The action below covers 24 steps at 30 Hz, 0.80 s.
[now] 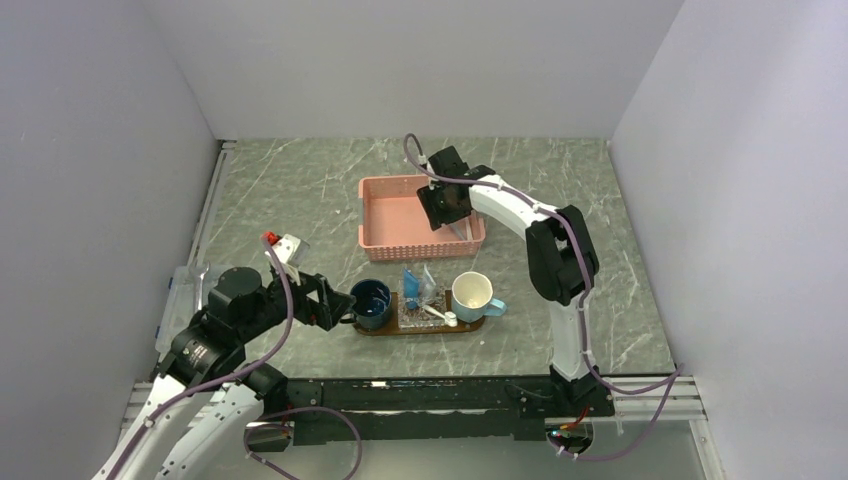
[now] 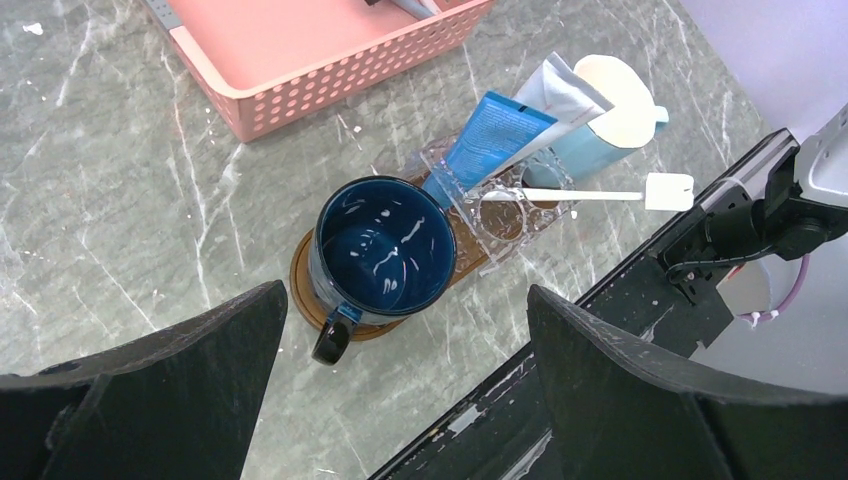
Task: Prepare toiletry sets of a toothbrush and toothpaste on the tray
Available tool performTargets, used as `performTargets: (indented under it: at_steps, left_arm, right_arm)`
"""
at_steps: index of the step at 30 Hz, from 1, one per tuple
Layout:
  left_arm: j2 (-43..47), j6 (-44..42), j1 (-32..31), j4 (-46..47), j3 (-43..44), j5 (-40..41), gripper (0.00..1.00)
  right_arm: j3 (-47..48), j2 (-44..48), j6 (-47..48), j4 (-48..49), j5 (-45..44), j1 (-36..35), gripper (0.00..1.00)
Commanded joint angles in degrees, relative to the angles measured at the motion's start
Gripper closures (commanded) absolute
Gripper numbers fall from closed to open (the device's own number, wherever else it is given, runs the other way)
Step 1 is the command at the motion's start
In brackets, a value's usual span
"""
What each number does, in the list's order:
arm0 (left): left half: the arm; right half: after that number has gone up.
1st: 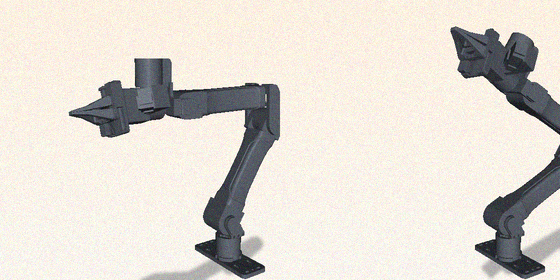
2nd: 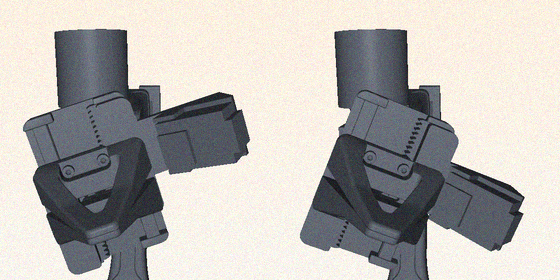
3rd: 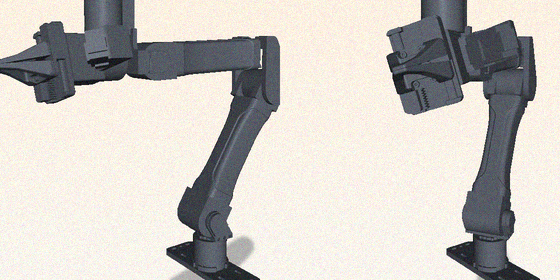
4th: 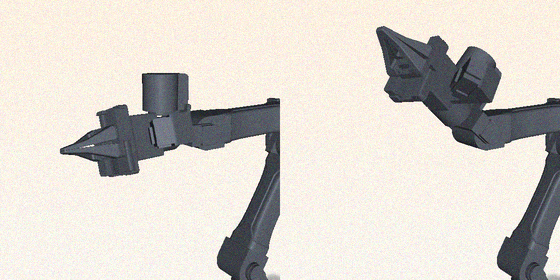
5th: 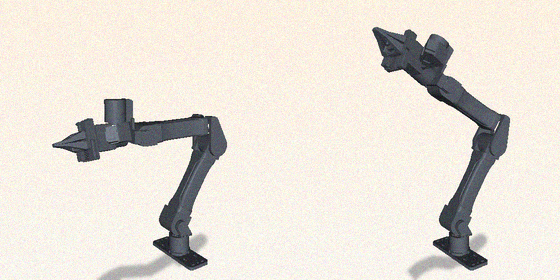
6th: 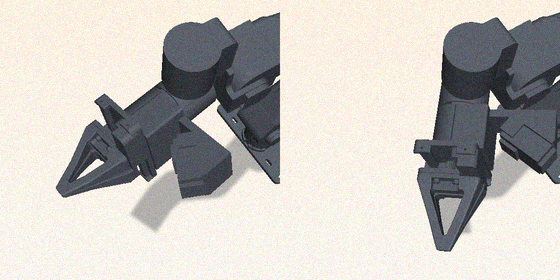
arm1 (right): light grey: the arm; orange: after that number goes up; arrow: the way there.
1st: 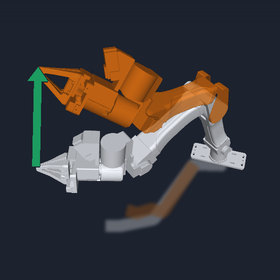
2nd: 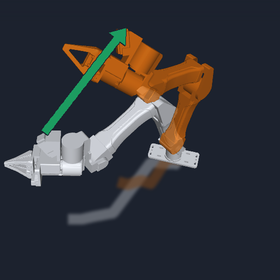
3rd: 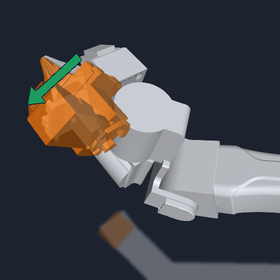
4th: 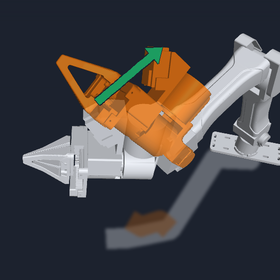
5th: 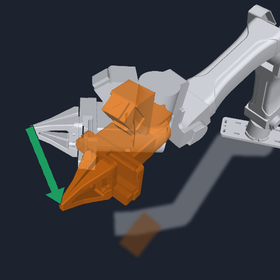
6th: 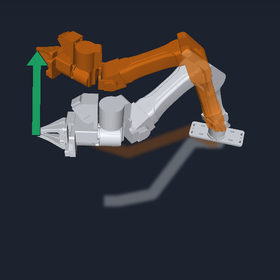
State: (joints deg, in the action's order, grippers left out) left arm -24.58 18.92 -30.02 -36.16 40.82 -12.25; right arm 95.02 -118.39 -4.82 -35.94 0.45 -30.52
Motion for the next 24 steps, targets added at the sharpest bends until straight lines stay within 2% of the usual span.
performTargets:
  at_steps: [1, 8, 18, 24]
  left_arm:
    - [-1.0, -0.8, 0.3, 3.0, 0.1, 0.9, 0.04]
    - [-2.2, -0.7, 0.3, 2.7, 0.2, 1.3, 0.04]
    - [-3.4, -0.9, 0.4, 2.3, 0.4, 1.4, 0.04]
    - [-4.0, -0.8, 0.6, 2.0, 0.6, 1.5, 0.04]
  right_arm:
    - [3.8, -2.7, 1.7, 1.0, -0.3, 0.7, 0.45]
    - [4.3, -4.9, 2.1, 2.0, -2.9, 1.5, 0.46]
    - [4.2, -7.1, 1.5, 2.1, -2.0, 2.3, 0.49]
    - [3.6, -7.7, 1.5, 2.2, -1.1, 2.7, 0.59]
